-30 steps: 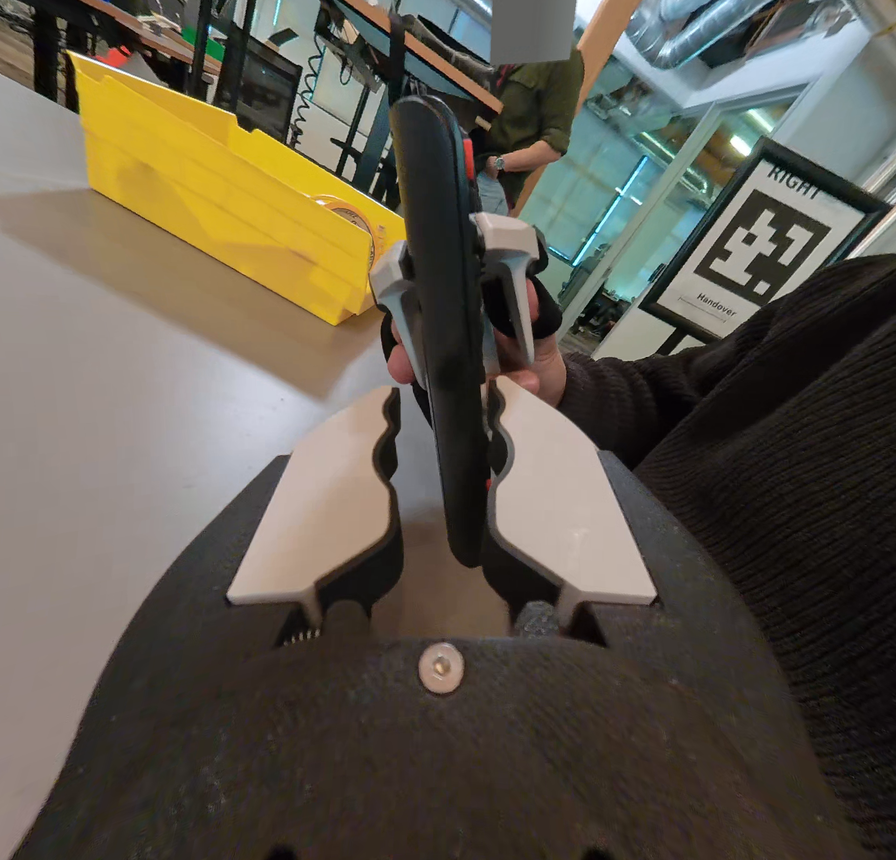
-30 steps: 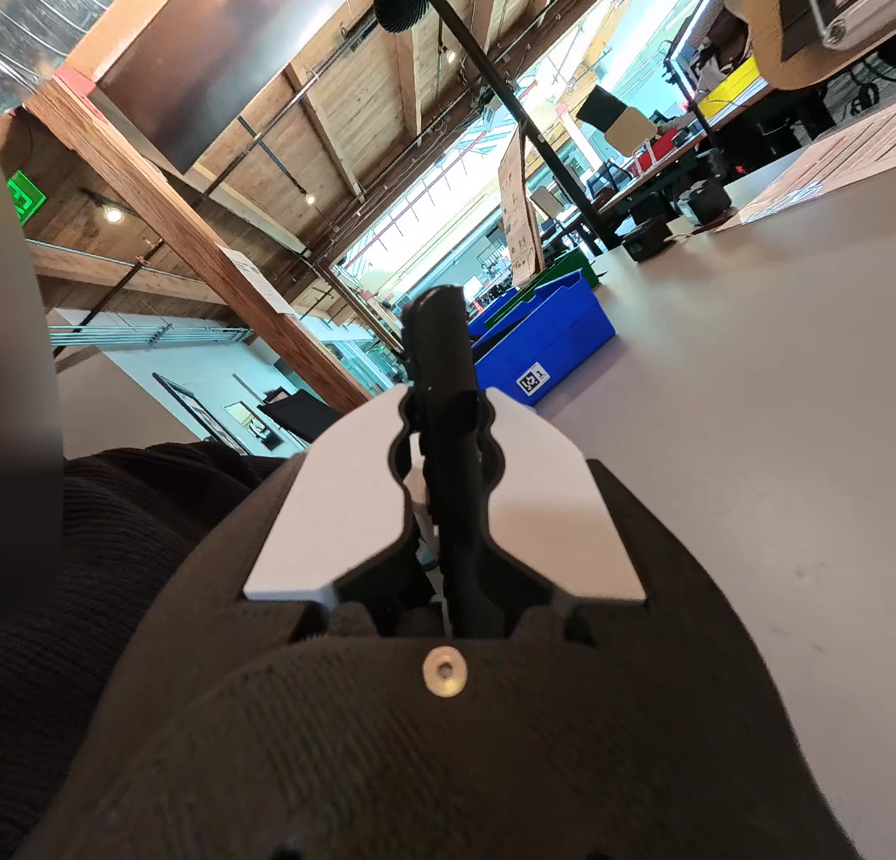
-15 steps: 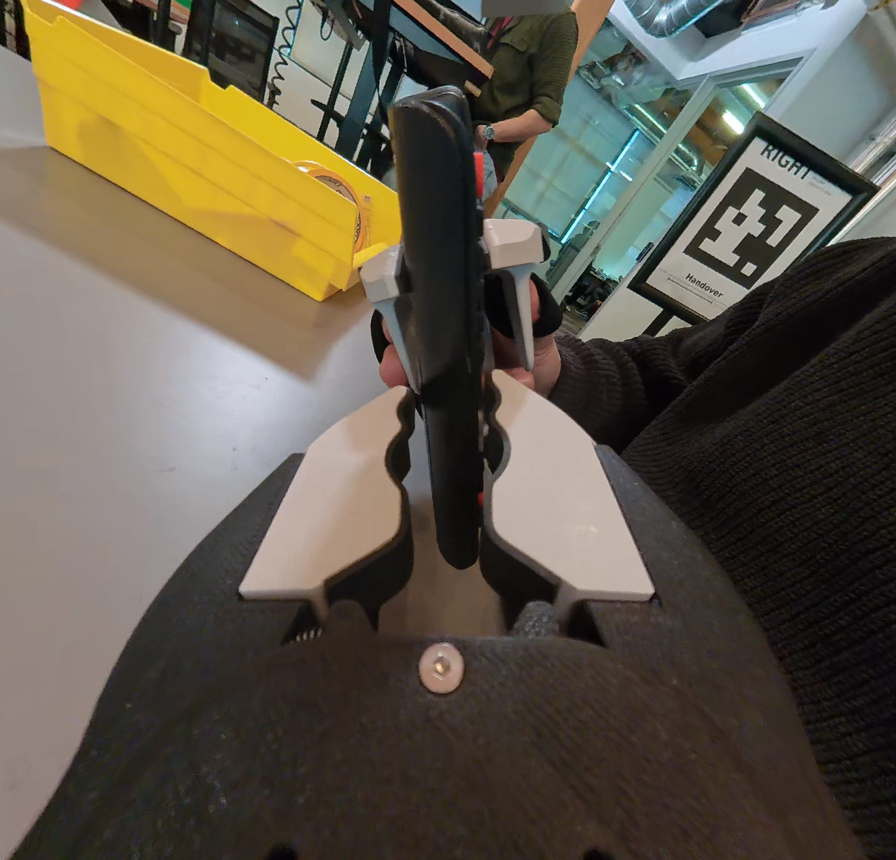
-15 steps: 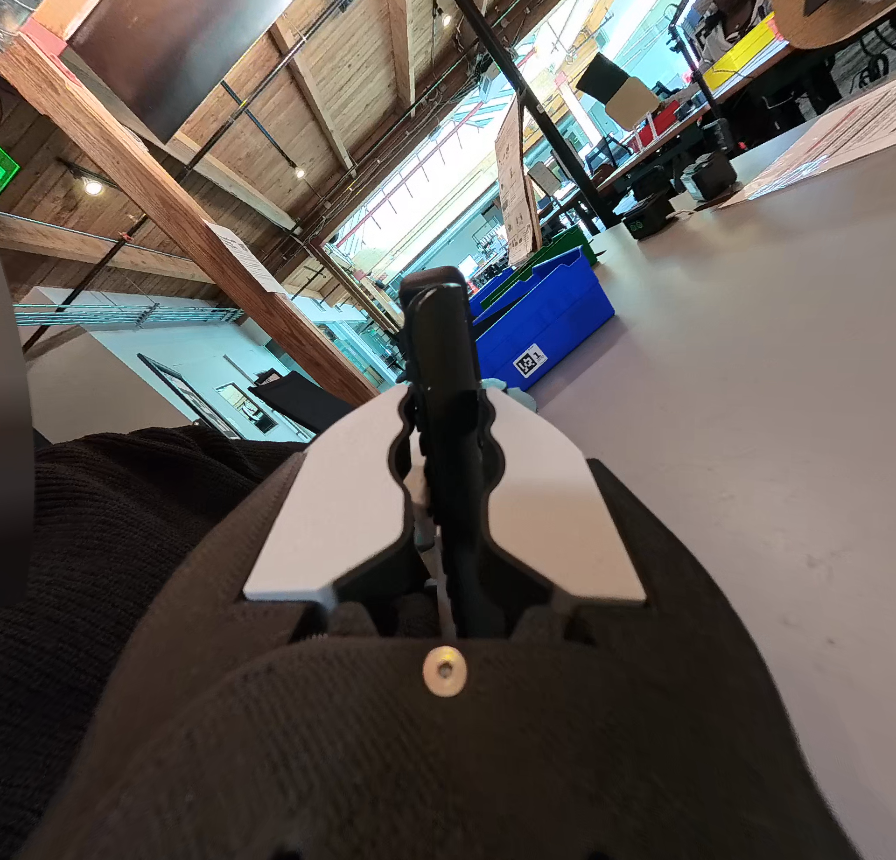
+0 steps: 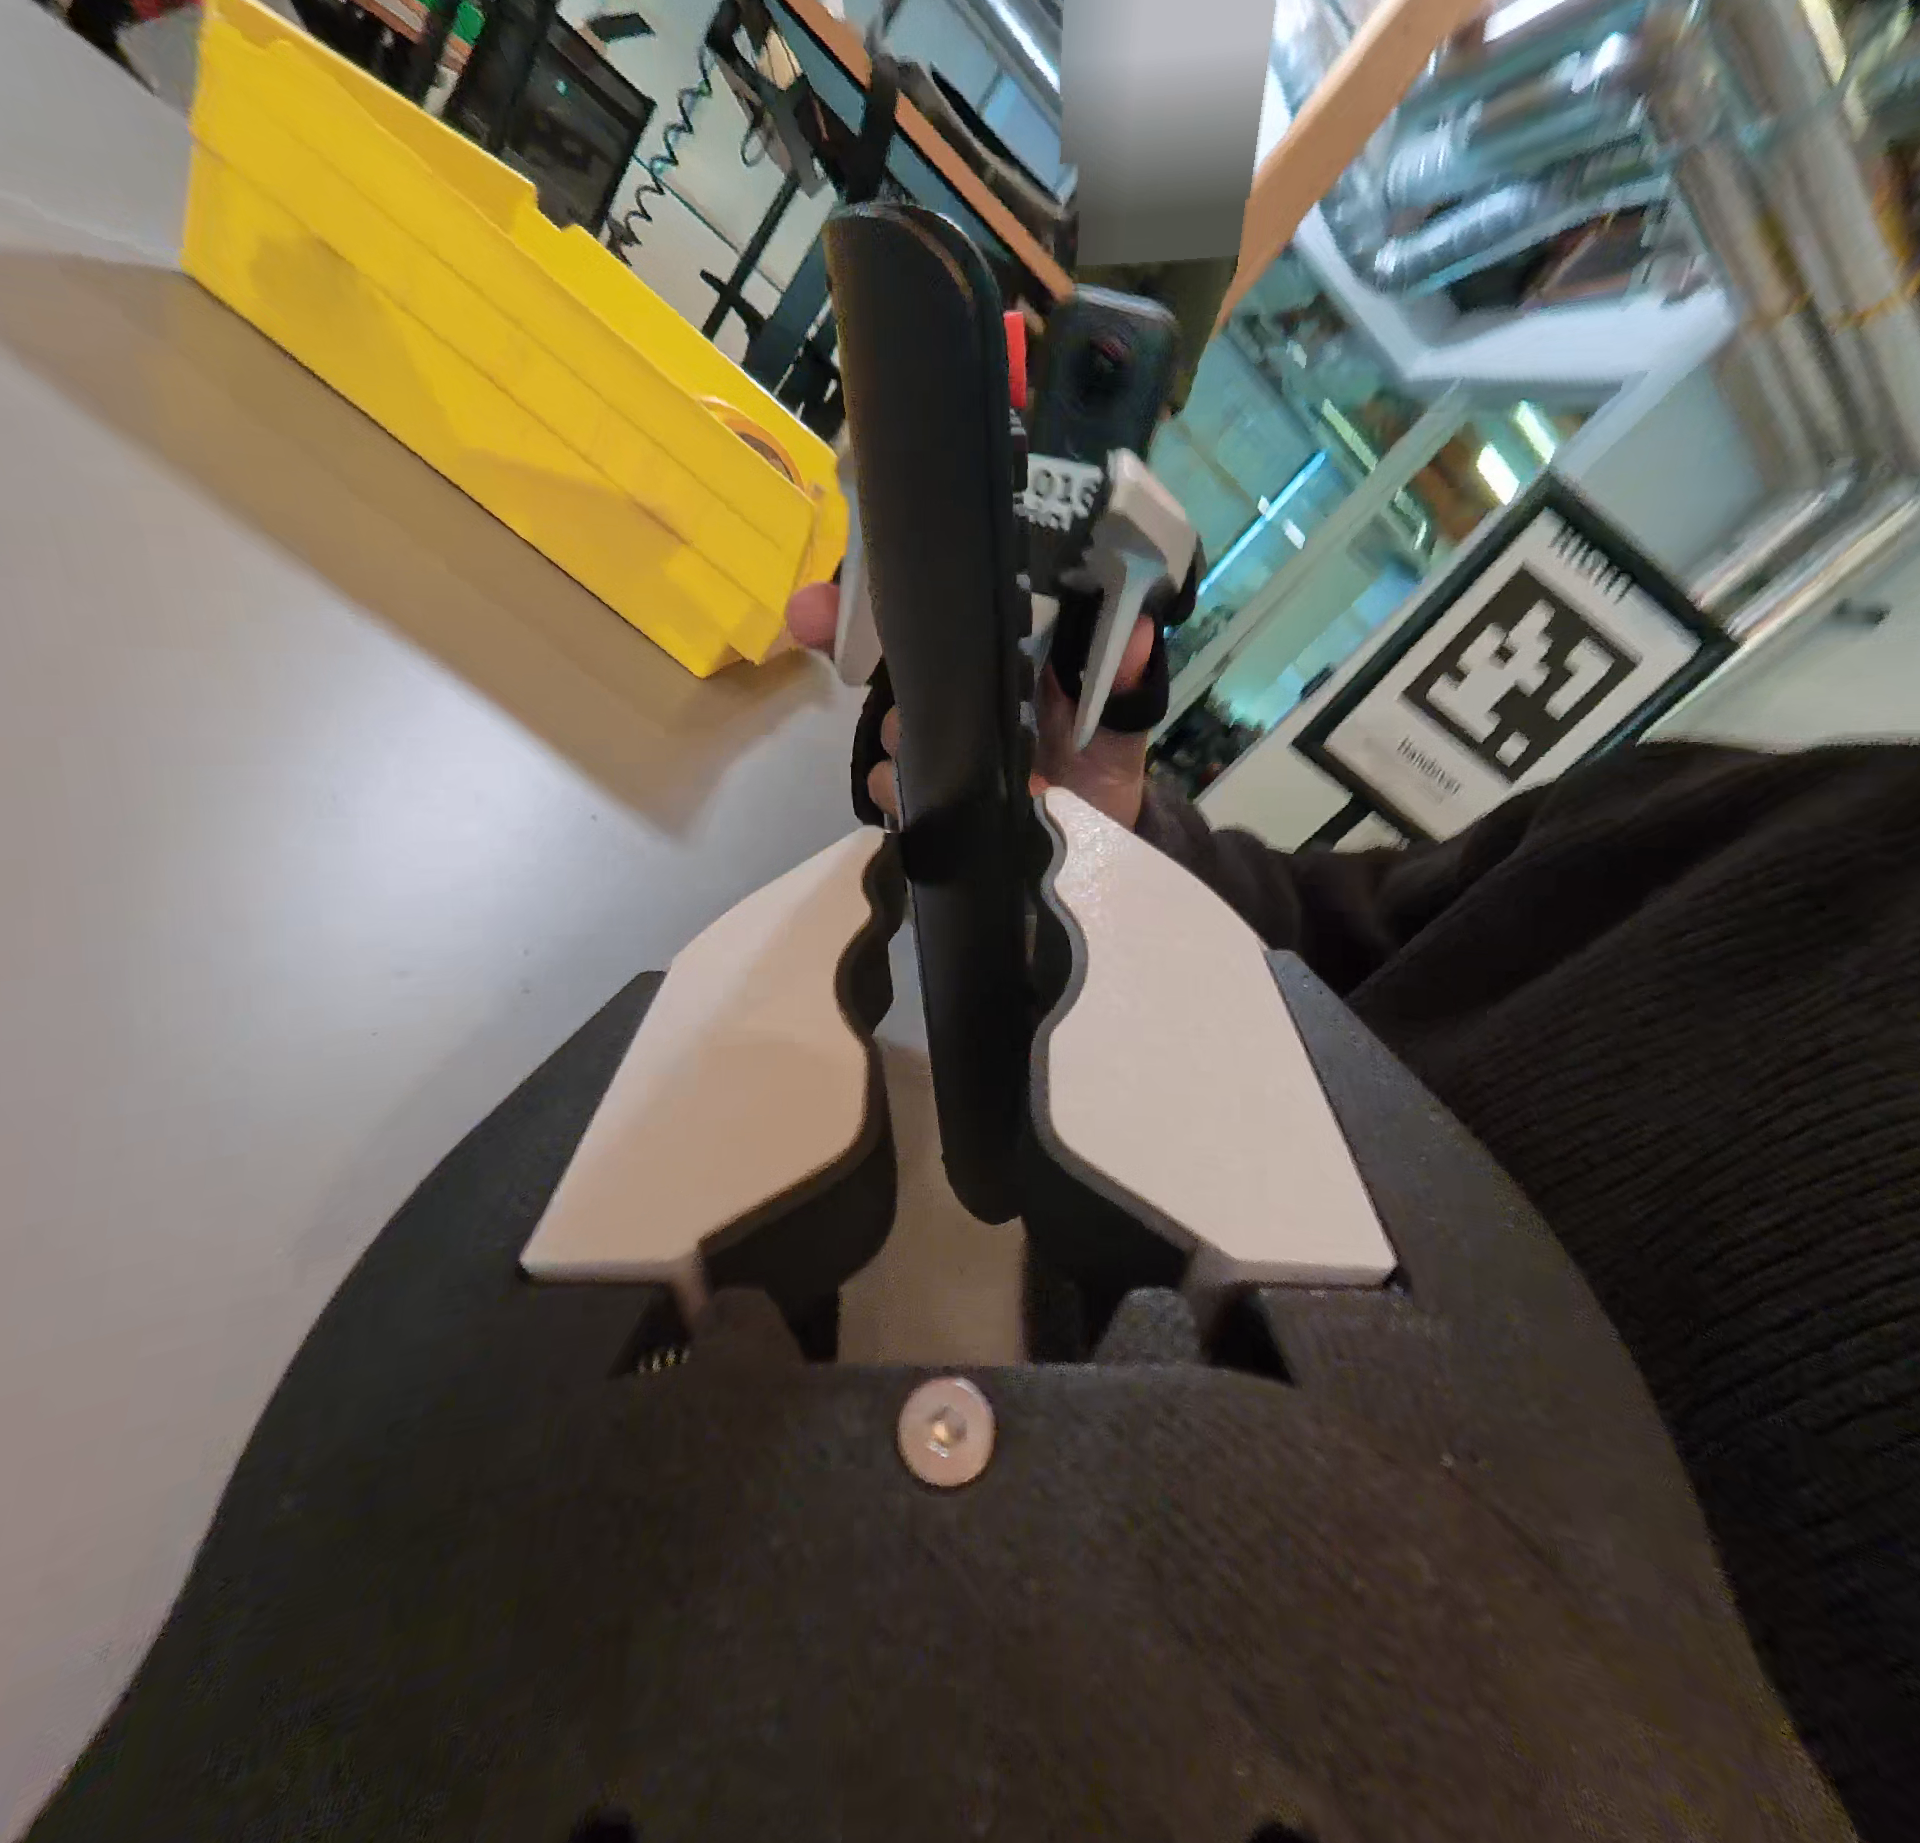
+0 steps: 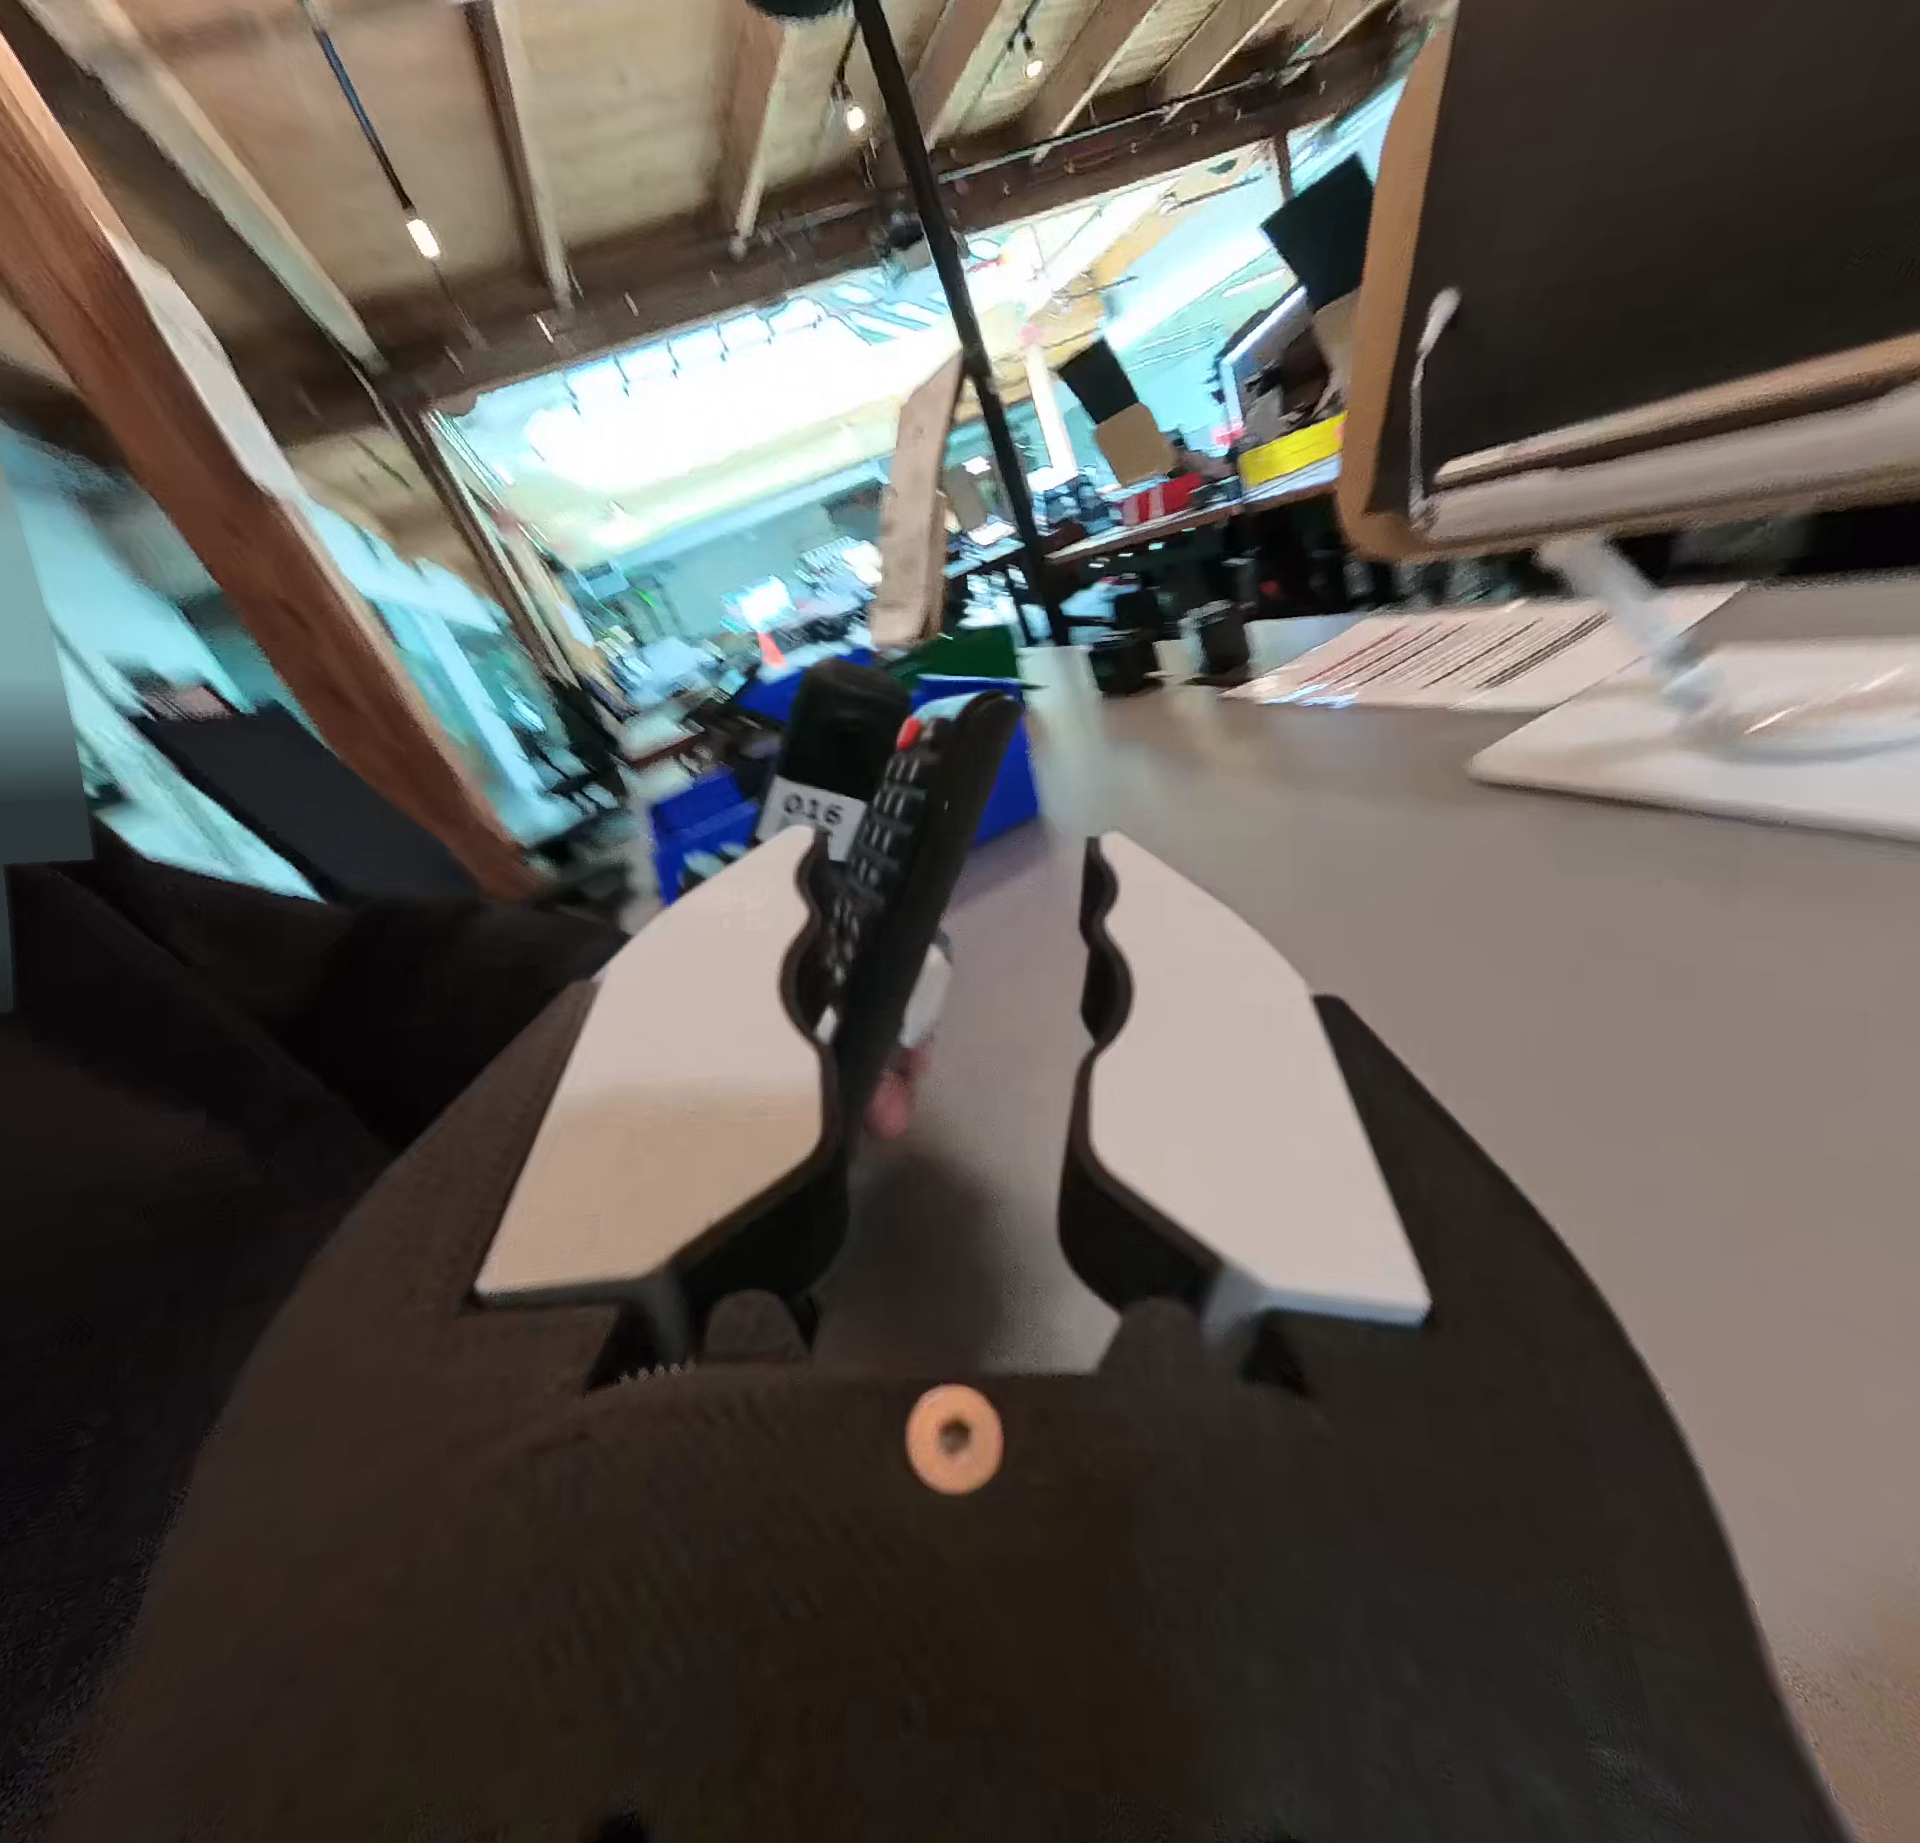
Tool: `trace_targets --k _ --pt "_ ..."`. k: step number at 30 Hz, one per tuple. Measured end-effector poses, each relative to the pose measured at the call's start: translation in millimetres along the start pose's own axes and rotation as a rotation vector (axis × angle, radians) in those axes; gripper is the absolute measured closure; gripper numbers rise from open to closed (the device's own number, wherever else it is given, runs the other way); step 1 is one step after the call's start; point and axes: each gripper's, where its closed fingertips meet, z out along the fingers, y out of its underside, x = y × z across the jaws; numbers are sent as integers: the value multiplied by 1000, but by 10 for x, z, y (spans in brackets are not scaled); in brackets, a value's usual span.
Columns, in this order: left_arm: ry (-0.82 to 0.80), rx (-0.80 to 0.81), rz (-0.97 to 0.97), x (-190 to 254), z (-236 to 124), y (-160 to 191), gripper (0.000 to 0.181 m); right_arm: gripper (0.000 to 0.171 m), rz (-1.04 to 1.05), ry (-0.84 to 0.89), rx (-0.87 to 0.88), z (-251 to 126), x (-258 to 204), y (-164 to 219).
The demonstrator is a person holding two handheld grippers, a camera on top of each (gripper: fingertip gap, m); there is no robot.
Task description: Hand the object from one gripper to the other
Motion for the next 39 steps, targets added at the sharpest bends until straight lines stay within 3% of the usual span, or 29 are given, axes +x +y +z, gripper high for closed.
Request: trace_targets --k 6,12,16,27,36,39 --pt "-47 161 -440 -313 -207 -215 157 118 -653 -48 -185 3 -140 169" --pt "-4 178 -511 -305 -280 -340 157 101 -898 -247 -292 120 -377 625" --pt "39 166 -560 -307 -300 -337 156 94 -1118 -251 -317 170 -416 767" --pt "146 46 -675 -97 -5 0 157 129 -1544 -215 -345 287 -484 1023" --pt "118 24 -687 -132 24 81 154 144 -1645 -167 -333 279 -498 991" --pt "119 26 -654 -122 15 50 137 146 -1635 -124 -325 284 -486 927"
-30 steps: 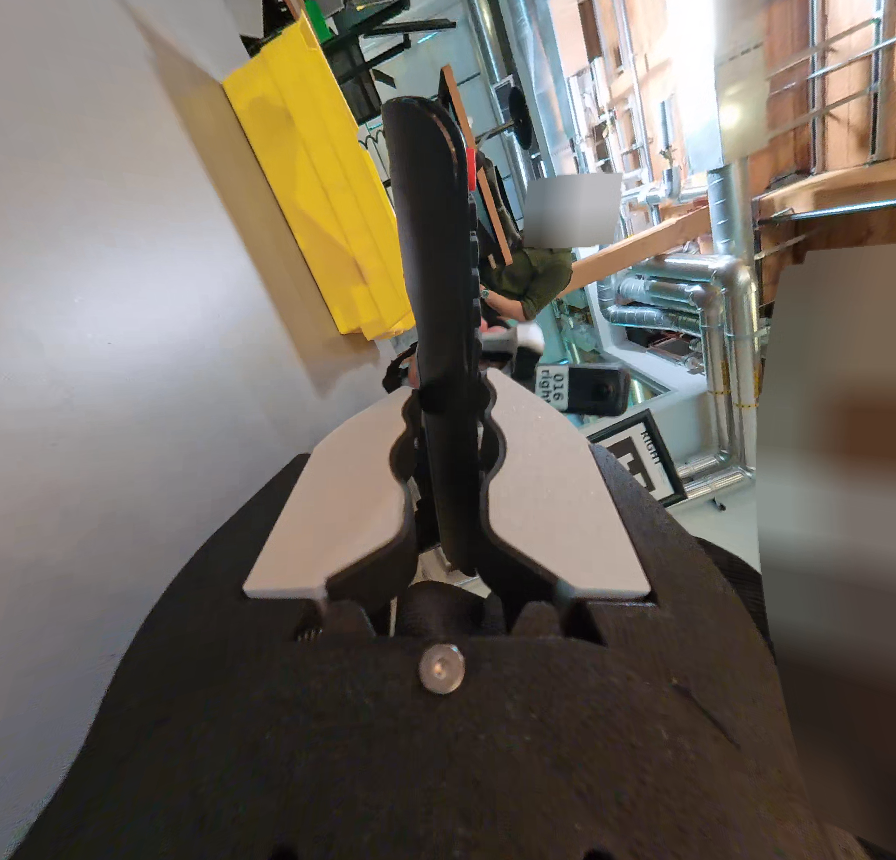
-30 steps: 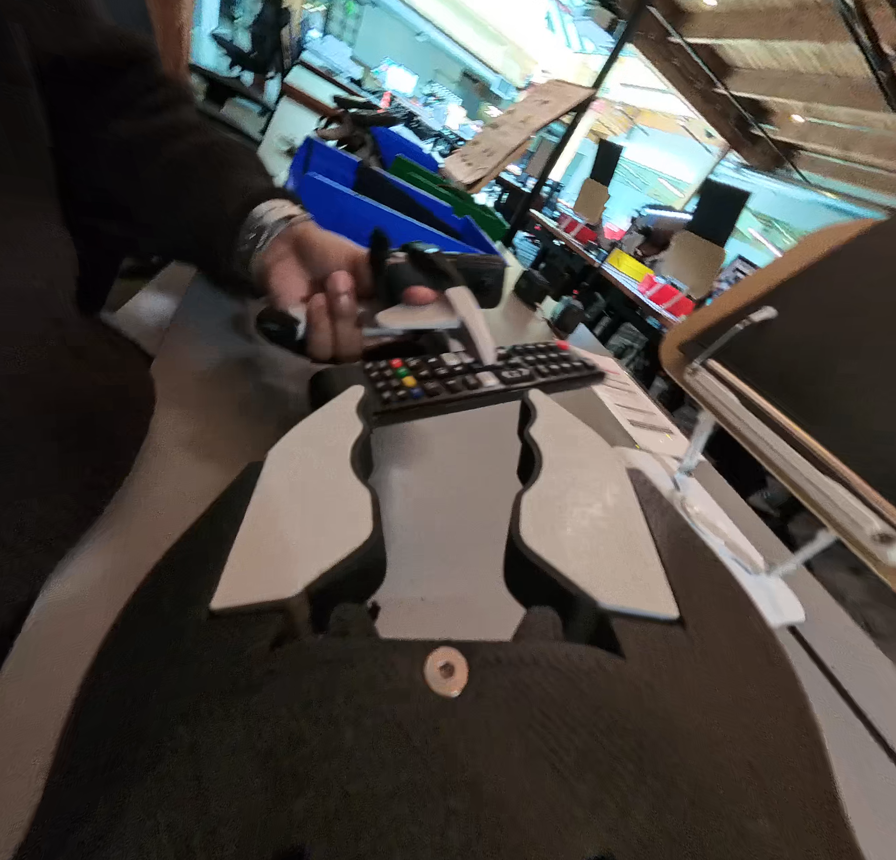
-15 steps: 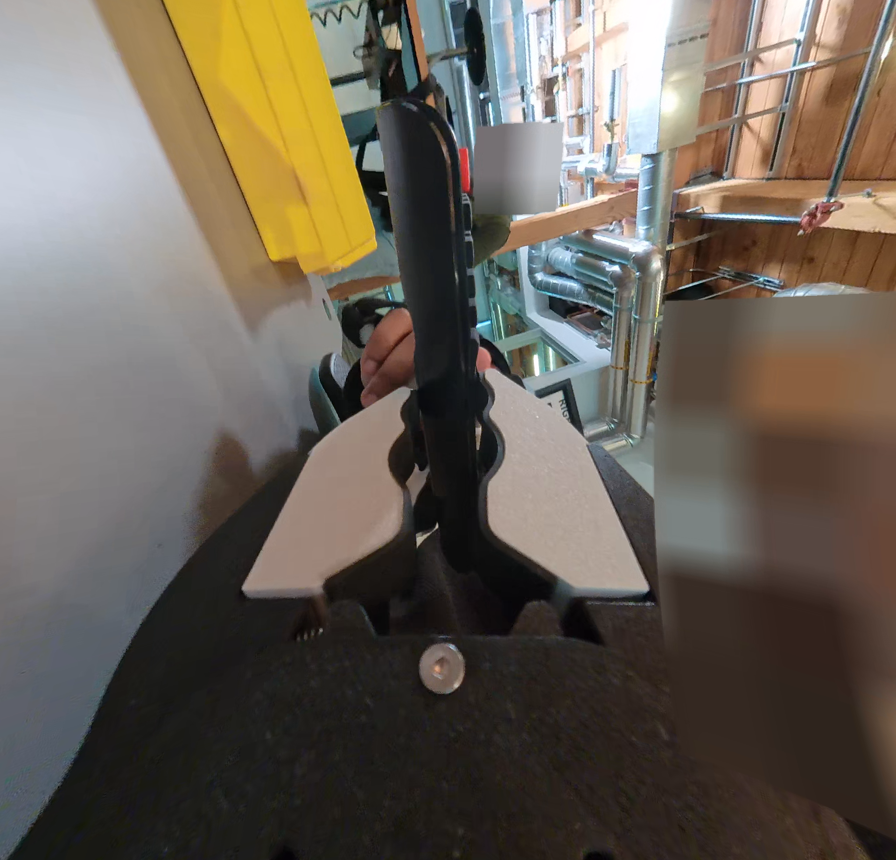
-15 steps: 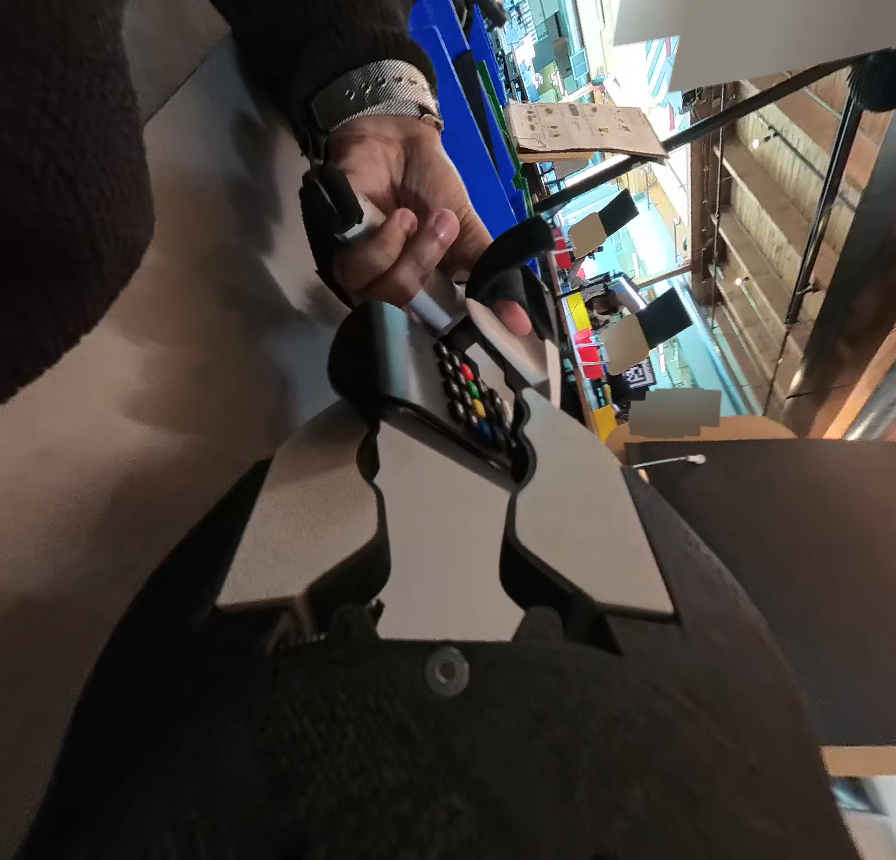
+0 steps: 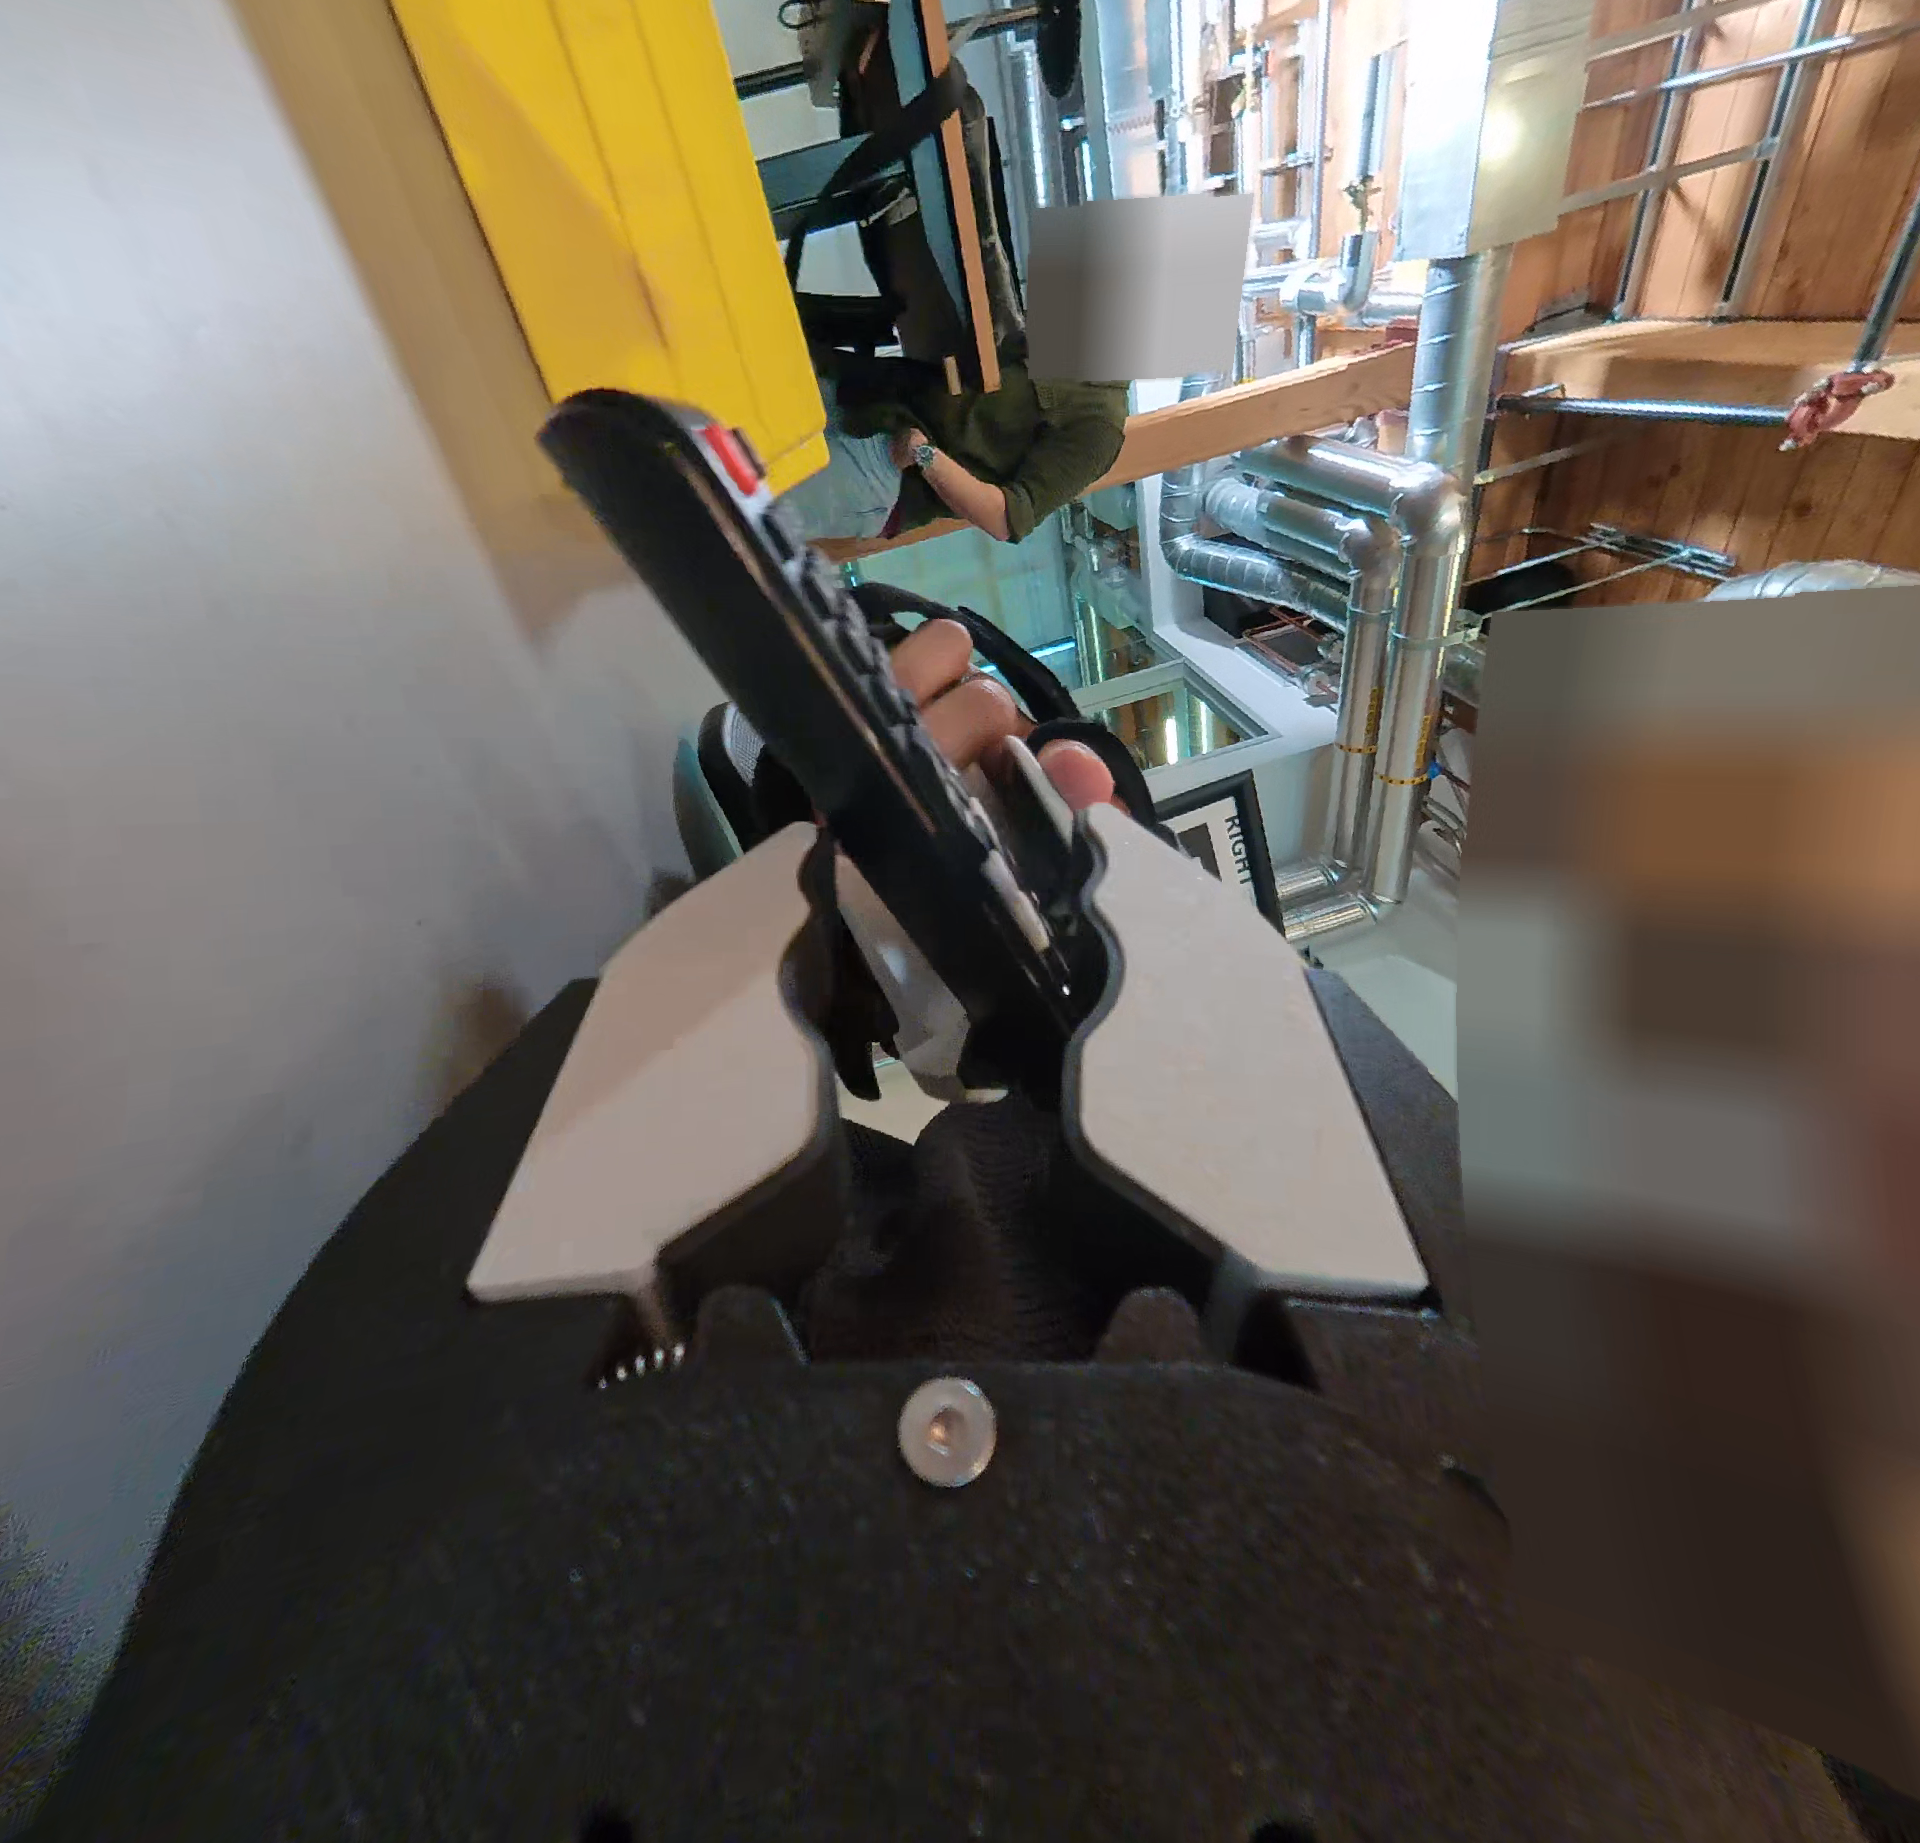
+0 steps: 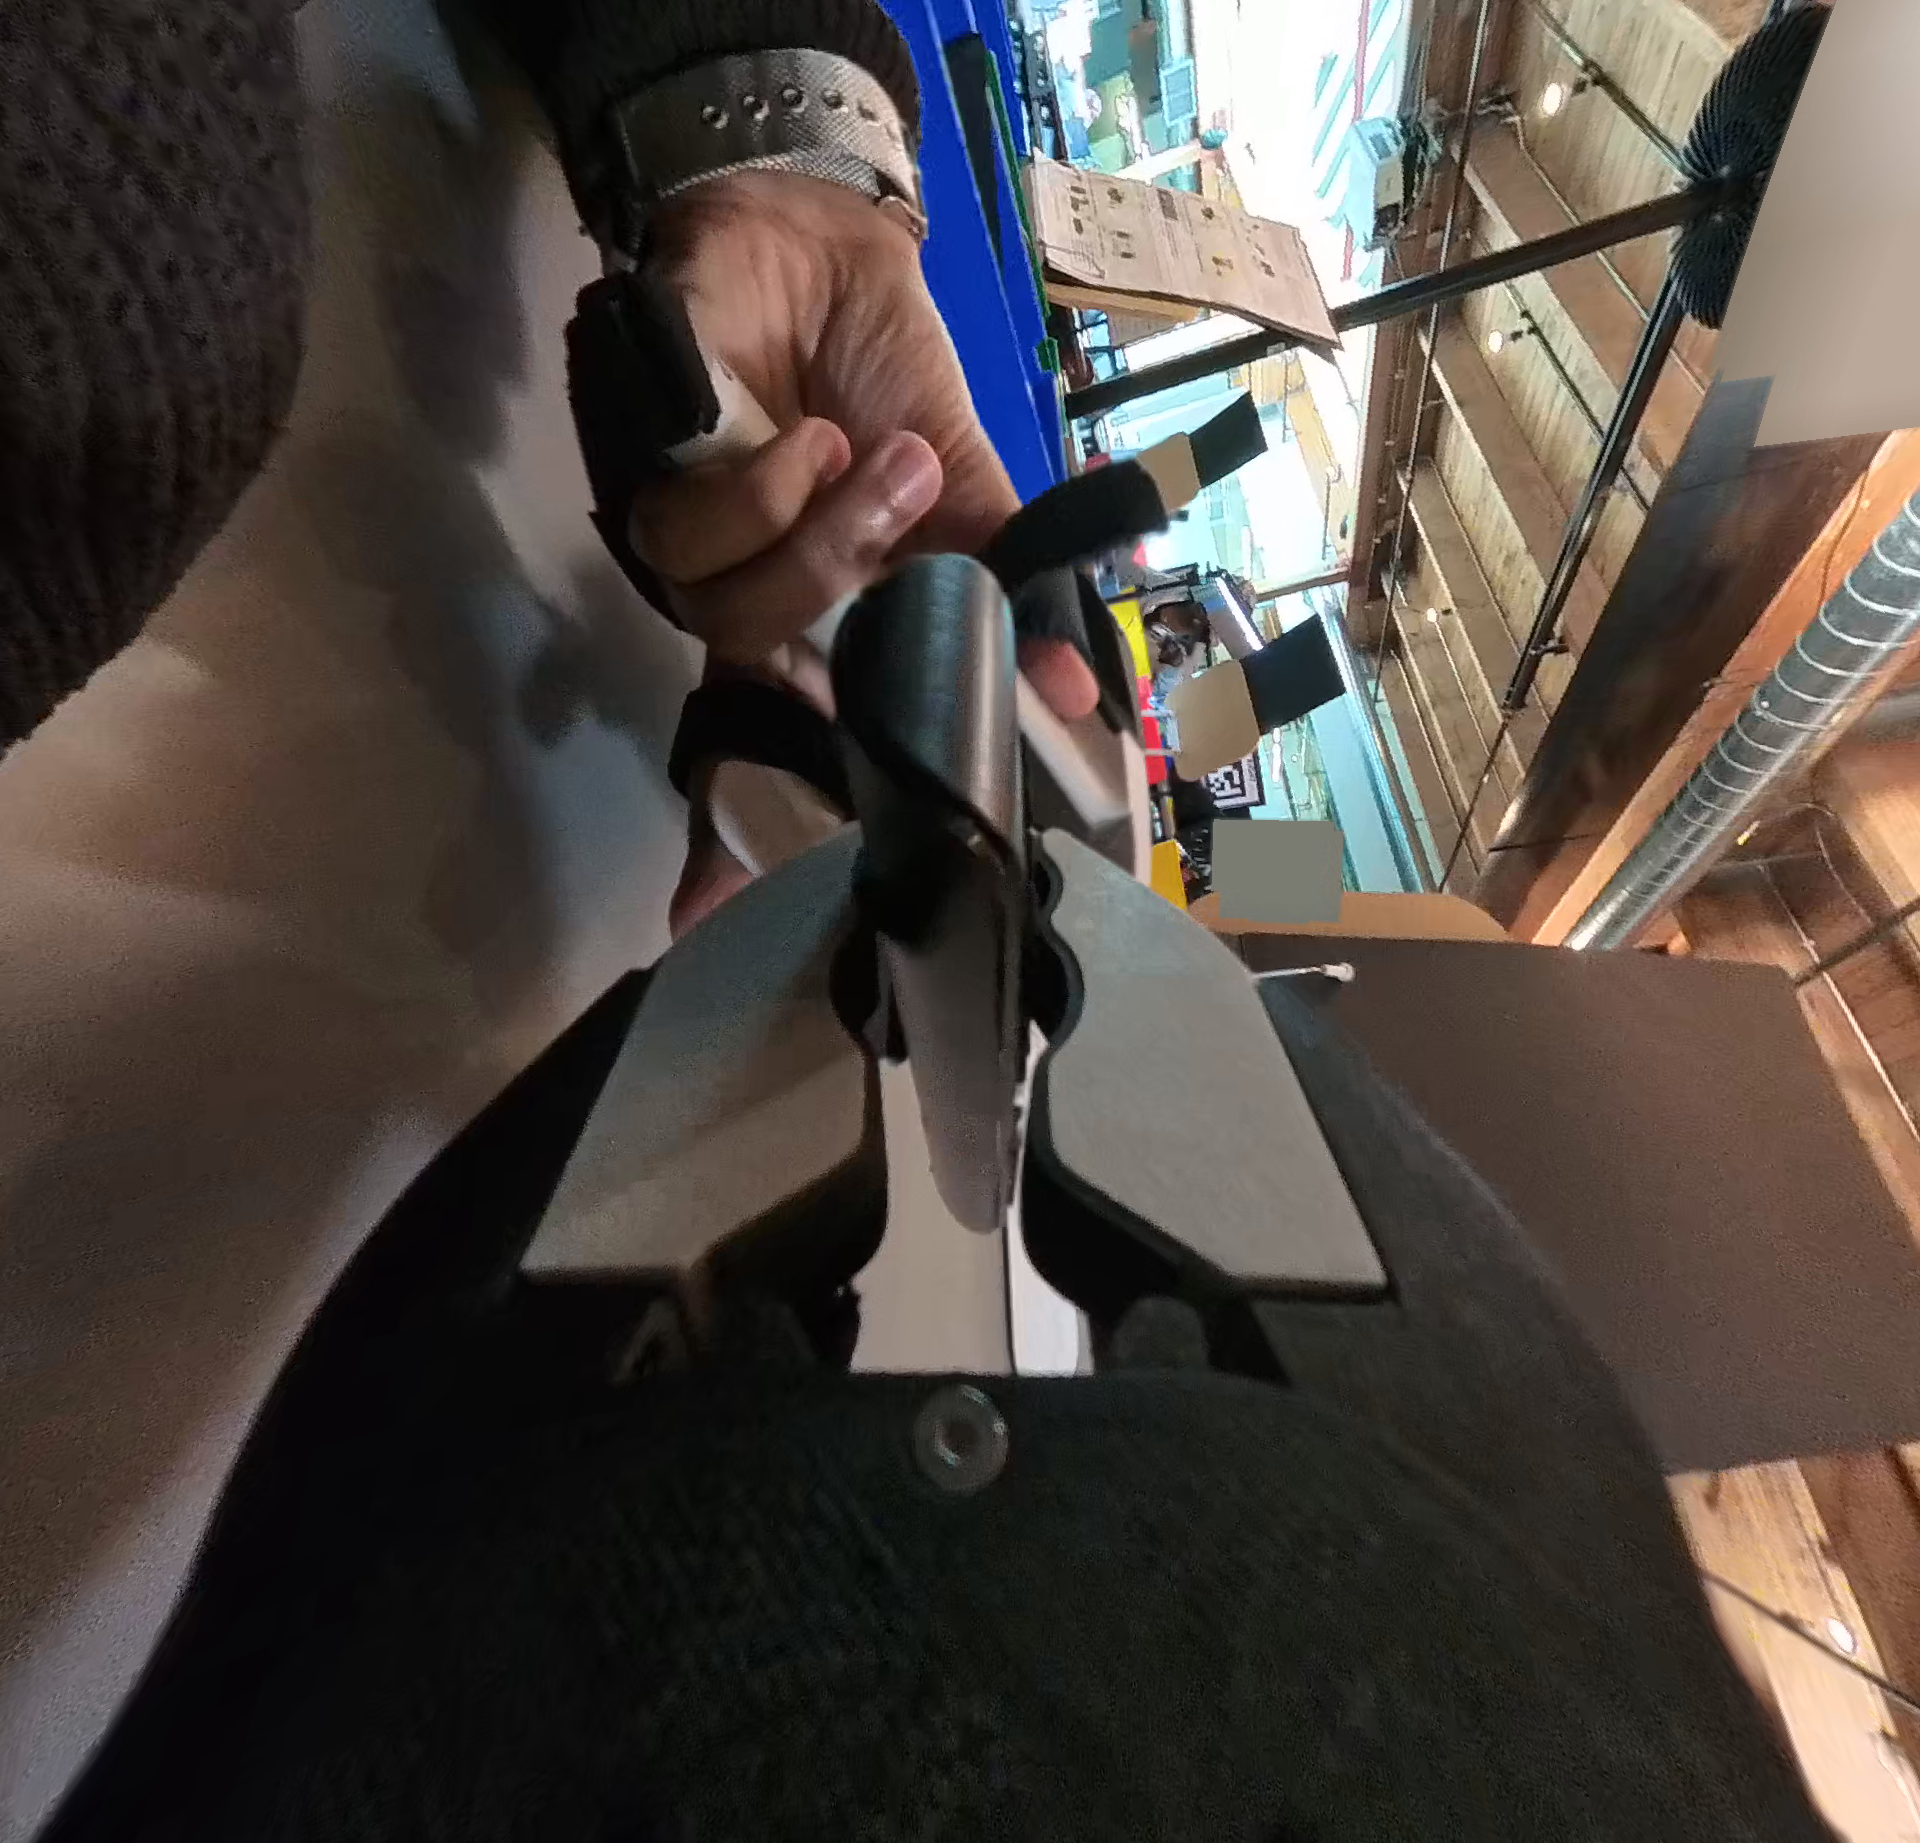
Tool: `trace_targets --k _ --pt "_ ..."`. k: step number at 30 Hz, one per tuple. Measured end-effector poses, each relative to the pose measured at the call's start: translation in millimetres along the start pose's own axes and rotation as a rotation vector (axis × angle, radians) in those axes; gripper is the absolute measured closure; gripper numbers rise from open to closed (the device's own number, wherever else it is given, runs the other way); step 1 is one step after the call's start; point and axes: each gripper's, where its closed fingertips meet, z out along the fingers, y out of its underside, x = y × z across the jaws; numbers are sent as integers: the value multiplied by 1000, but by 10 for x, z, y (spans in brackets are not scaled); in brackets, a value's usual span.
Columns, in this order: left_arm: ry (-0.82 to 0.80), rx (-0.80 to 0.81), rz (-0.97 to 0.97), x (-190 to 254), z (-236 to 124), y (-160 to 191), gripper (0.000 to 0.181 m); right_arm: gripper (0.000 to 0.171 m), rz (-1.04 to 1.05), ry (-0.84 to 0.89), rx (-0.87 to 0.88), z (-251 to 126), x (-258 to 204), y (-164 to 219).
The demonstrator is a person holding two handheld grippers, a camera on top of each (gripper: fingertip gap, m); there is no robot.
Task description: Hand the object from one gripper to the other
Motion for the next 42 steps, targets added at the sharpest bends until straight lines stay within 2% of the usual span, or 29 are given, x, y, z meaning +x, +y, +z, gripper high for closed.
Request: trace_targets --k 8,14,16,19,23,26,29,33,35,40,42 --pt "-26 68 147 102 -112 -164 123 146 100 100 -14 -53 238 41" --pt "-154 161 422 131 -288 -408 118 146 479 127 5 -158 493 179" --pt "-211 126 549 114 -294 -407 111 146 632 122 27 -195 566 227" --pt "-314 -35 741 5 -212 -235 93 146 858 96 74 -237 637 262" --pt "-407 -171 994 -122 -102 -2 86 146 1147 4 159 -250 661 217" --pt "-435 -223 1083 -191 -53 105 87 145 1276 -67 194 -228 630 175" --pt "-408 -260 1079 -206 -3 214 90 145 1384 -125 226 -194 595 142" --pt "-313 -280 1030 -133 60 348 107 145 1479 -223 211 -125 476 130" --pt "-285 -306 1013 -120 70 406 110 145 1531 -273 188 -98 410 137" --pt "-298 -349 1045 -130 30 425 131 146 1660 -367 203 -85 343 142" --pt "-306 -375 1041 -171 26 454 133 146 1682 -377 222 -94 367 138"
